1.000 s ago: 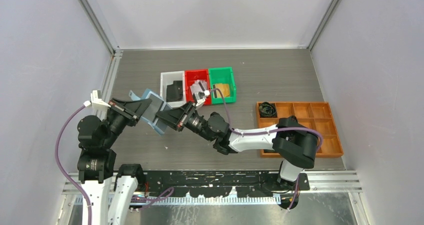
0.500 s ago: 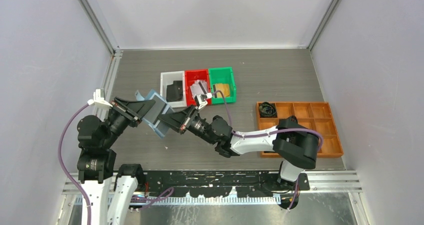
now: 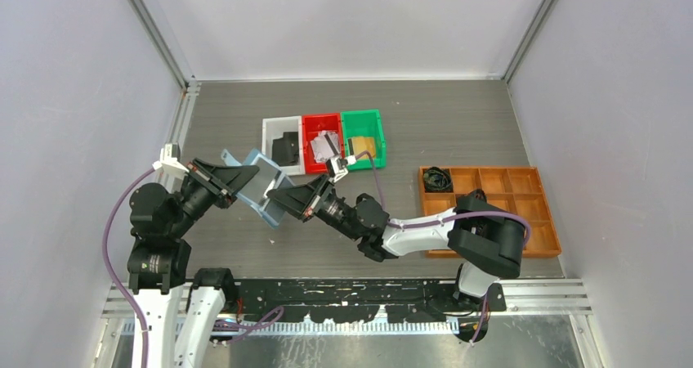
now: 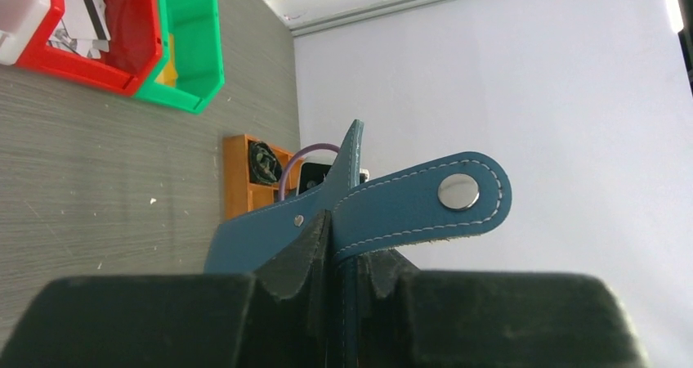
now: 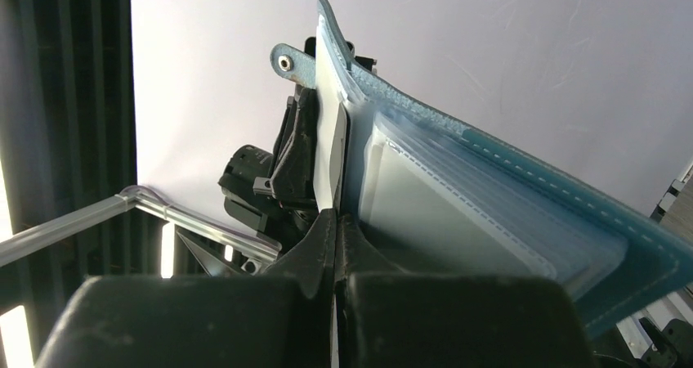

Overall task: Take the credit cards out of the card holder
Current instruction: Remove the credit card from the card holder.

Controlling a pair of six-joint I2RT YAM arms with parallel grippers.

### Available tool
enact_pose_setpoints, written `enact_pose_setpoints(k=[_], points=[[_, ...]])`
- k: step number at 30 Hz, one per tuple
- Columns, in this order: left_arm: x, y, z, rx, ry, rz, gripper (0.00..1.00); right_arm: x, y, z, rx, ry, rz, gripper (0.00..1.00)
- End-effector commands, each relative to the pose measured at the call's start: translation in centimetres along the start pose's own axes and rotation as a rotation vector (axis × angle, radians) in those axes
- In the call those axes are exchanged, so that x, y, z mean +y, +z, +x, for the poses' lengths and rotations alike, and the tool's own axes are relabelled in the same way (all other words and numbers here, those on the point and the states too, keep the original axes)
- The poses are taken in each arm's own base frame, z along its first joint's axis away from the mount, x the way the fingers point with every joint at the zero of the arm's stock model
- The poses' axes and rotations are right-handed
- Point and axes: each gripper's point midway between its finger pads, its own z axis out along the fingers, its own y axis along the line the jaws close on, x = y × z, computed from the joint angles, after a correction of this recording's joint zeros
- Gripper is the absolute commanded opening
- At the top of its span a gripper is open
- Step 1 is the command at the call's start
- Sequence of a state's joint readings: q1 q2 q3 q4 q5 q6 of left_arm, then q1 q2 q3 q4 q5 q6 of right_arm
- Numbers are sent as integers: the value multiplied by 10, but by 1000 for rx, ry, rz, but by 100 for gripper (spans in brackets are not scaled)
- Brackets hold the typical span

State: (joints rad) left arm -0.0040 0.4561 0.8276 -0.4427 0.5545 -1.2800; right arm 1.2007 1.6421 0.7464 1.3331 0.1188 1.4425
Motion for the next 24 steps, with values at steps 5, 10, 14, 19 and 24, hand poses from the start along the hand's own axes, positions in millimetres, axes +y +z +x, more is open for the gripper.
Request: enact_pose_setpoints(k=[5, 10, 14, 19, 24], points=[[-30, -7, 2, 17, 15, 86, 14, 21, -9, -7, -35, 17, -77, 1], [-31, -7, 1, 11, 18, 88, 12, 12, -13, -4, -22, 20, -45, 1], [-30, -7, 1, 11, 16, 85, 9, 15, -8, -1, -13, 38, -53, 3], [-28, -9, 1, 6, 17, 75, 0, 28, 2, 1, -6, 43, -88, 35], [-30, -9, 2, 14, 13, 79, 0, 35, 9, 2, -4, 37, -102, 36]])
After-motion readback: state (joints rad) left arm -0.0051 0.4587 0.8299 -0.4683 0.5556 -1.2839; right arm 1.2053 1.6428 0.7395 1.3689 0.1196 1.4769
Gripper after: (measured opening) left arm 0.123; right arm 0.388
